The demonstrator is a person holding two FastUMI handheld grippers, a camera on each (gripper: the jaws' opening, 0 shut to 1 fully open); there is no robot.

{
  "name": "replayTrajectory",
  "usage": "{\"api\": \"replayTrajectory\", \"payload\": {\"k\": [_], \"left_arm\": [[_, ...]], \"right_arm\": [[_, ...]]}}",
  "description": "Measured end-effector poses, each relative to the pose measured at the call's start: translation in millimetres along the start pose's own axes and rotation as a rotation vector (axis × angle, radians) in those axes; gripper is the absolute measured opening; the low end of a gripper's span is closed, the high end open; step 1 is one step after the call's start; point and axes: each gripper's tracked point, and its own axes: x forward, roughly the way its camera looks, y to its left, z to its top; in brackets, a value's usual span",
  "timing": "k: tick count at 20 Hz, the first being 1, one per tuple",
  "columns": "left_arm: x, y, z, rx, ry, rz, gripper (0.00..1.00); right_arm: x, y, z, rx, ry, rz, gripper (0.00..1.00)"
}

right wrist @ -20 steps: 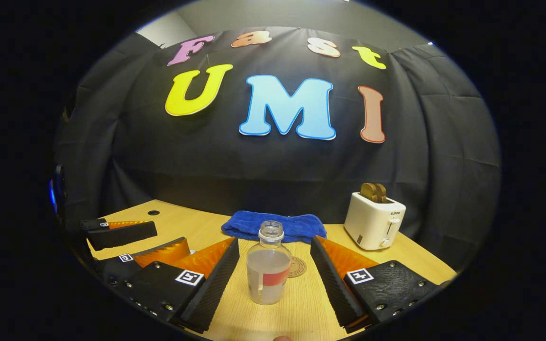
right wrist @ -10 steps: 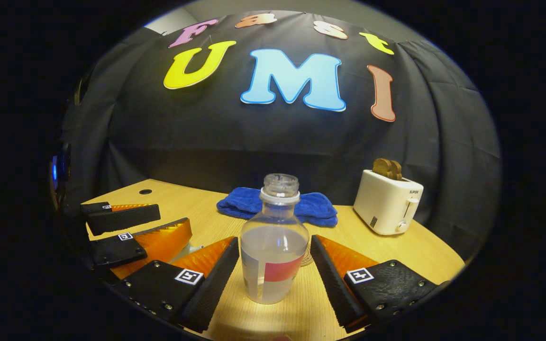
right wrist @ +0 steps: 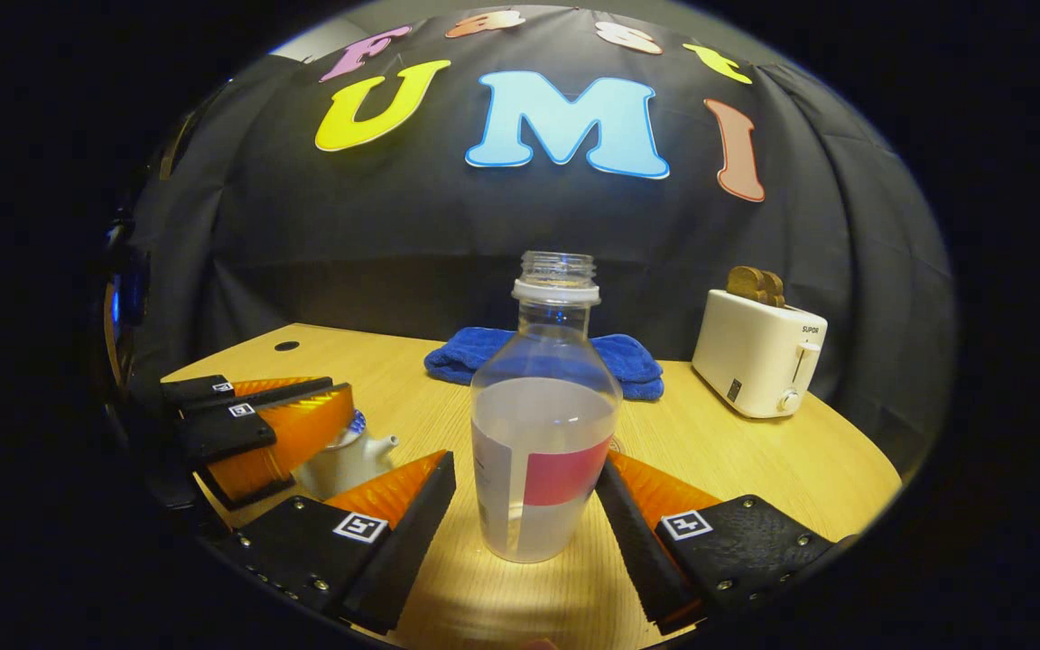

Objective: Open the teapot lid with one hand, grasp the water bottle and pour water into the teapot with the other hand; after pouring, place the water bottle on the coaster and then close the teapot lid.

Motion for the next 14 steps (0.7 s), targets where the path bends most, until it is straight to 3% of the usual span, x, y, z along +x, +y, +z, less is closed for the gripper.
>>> {"api": "replayTrajectory", "payload": {"k": [1,4,5,14], "left_arm": [[0.6,-1.5,-1.6,-0.008,-0.004,-0.003,0.25],[1.1,0.7,0.4,-0.045,-0.028,-0.01,0.22],[1.5,-1.1,-0.8,-0.069,-0.034,-0.016,0.14],[-10.5,2.2,22.3,-0.08,-0.101,-0.024,0.14]], "right_arm": [[0.7,0.2,0.3,0.002,-0.003,0.0,0.95],[2.3,2.4,-1.3,0.02,-0.008,0.009,0.94],[2.9,2.5,-0.7,0.02,-0.014,0.009,0.94],[3.0,0.1,7.5,0.051,-0.065,0.007,0.94]]}}
